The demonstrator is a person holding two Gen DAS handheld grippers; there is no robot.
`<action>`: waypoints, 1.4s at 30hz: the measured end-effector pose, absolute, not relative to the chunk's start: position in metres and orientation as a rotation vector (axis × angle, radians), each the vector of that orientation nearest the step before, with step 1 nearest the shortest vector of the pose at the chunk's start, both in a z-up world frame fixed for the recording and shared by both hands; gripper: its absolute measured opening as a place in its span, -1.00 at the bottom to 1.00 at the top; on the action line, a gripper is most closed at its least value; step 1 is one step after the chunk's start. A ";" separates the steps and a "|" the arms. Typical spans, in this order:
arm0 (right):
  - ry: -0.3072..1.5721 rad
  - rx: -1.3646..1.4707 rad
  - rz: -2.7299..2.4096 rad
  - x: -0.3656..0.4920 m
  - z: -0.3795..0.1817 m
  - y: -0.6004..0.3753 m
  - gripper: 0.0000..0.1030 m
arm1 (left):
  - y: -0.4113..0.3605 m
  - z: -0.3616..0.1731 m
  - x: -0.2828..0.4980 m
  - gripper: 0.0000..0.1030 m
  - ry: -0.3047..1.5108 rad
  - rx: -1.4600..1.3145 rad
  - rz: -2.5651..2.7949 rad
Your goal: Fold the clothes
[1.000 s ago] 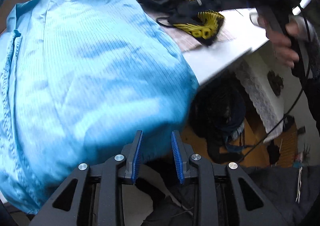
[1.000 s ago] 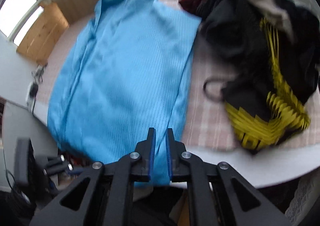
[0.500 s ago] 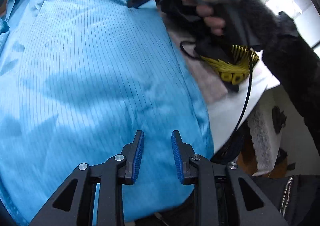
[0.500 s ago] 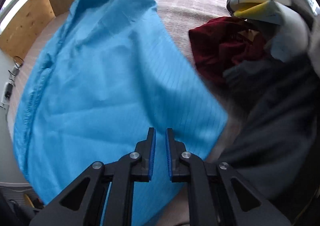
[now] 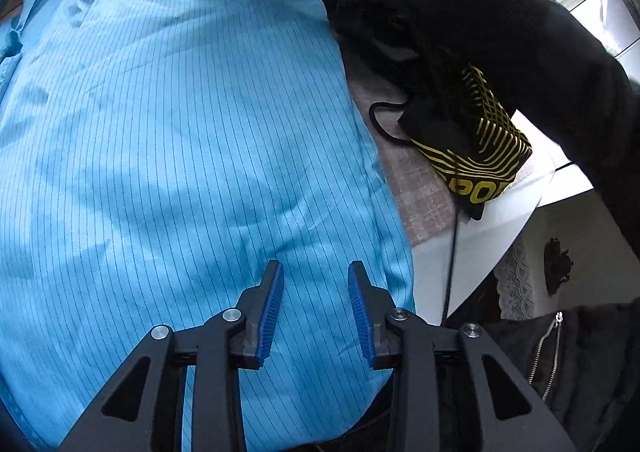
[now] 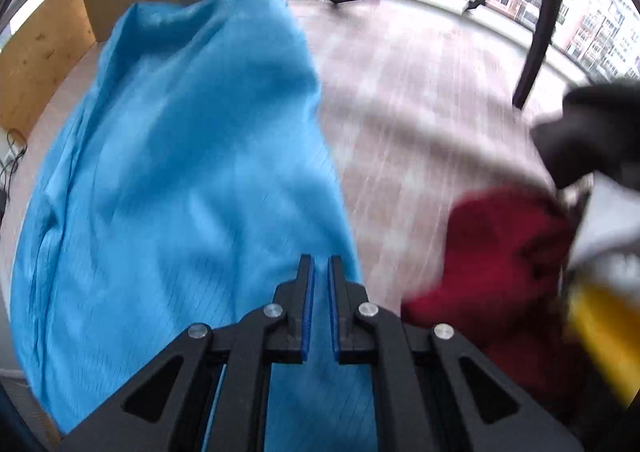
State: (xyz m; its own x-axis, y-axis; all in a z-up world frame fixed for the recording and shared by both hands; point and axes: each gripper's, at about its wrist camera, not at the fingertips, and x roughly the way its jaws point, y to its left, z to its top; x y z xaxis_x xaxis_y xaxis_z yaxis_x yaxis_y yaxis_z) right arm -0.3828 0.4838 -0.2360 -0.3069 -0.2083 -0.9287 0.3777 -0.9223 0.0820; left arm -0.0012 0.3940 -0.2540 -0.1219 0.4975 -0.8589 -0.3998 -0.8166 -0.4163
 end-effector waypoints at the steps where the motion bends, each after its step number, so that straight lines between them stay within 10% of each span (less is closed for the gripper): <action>1: 0.191 1.580 -2.266 -0.385 -0.232 0.486 -0.86 | 0.394 -0.254 -0.001 -0.38 -0.113 -1.567 1.988; 6: 0.082 1.566 -2.216 -0.389 -0.207 0.500 -0.84 | 0.387 -0.250 0.005 -0.38 -0.127 -1.586 2.010; 10: 0.113 1.506 -2.170 -0.326 -0.174 0.526 -0.35 | 0.375 -0.238 0.027 -0.38 -0.096 -1.548 2.051; 30: -0.207 1.640 -2.166 -0.233 -0.233 0.583 -0.20 | 0.433 -0.255 0.123 -0.37 0.172 -1.511 2.132; 37: -0.225 1.676 -2.152 -0.242 -0.244 0.575 -0.20 | 0.446 -0.261 0.129 -0.45 0.273 -1.516 2.152; 39: -0.260 1.677 -2.130 -0.244 -0.244 0.576 -0.43 | 0.442 -0.262 0.126 -1.00 0.227 -1.517 2.146; 40: -0.278 1.675 -2.118 -0.245 -0.244 0.576 -0.76 | 0.438 -0.262 0.124 -1.00 0.190 -1.518 2.144; 42: -0.275 1.664 -2.114 -0.244 -0.240 0.573 -0.81 | 0.428 -0.259 0.118 -1.00 0.095 -1.513 2.136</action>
State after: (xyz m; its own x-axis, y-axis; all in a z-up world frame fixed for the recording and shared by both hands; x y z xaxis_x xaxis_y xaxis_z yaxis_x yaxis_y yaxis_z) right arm -0.2441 0.5728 -0.2397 -0.1848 -0.4504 -0.8735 0.2116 -0.8862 0.4121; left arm 0.1180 0.4278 -0.2593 -0.2437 0.3676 -0.8975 -0.4456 -0.8644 -0.2331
